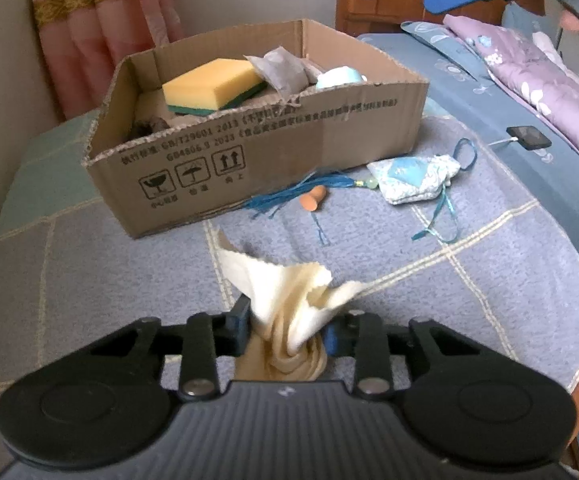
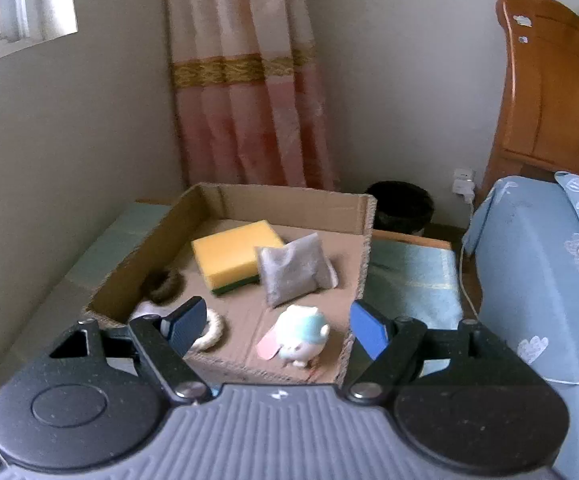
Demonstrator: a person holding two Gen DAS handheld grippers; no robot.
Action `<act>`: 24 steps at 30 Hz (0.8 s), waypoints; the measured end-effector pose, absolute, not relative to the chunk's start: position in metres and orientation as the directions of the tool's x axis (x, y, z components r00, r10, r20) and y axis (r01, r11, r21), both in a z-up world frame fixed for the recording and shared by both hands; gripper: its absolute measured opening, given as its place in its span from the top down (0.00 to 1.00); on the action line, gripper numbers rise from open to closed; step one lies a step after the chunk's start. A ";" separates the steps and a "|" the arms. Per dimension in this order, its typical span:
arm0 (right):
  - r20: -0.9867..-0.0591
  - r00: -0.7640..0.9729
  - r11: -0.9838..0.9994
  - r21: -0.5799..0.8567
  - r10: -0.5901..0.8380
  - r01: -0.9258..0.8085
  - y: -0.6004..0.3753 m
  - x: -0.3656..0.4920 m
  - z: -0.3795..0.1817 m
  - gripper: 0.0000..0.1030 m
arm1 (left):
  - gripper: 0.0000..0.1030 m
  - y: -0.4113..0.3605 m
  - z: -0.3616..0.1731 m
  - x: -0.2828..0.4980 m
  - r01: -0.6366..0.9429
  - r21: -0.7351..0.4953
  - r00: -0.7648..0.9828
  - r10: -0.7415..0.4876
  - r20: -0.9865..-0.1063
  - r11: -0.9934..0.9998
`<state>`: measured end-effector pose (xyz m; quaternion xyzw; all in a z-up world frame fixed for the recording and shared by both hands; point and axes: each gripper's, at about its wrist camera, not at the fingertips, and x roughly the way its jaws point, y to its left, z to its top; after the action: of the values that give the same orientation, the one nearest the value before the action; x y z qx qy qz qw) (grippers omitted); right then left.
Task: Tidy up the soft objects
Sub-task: 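Carry the plush toy into the box with the right tool and release it, then carry the cream cloth into the box with the left tool and release it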
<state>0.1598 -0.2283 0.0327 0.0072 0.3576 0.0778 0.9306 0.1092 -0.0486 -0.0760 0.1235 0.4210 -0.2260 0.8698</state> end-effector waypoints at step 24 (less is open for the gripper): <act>-0.666 0.727 0.985 0.139 0.168 -0.100 -0.242 0.117 0.011 0.11 | 0.53 -0.038 0.004 0.122 0.538 0.104 0.643 -0.328 -0.692 0.837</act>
<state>0.1166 -0.2420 0.0113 0.0468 0.3625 0.0723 0.9280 0.1221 -0.0380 0.0043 0.1517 0.3458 -0.2423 0.8937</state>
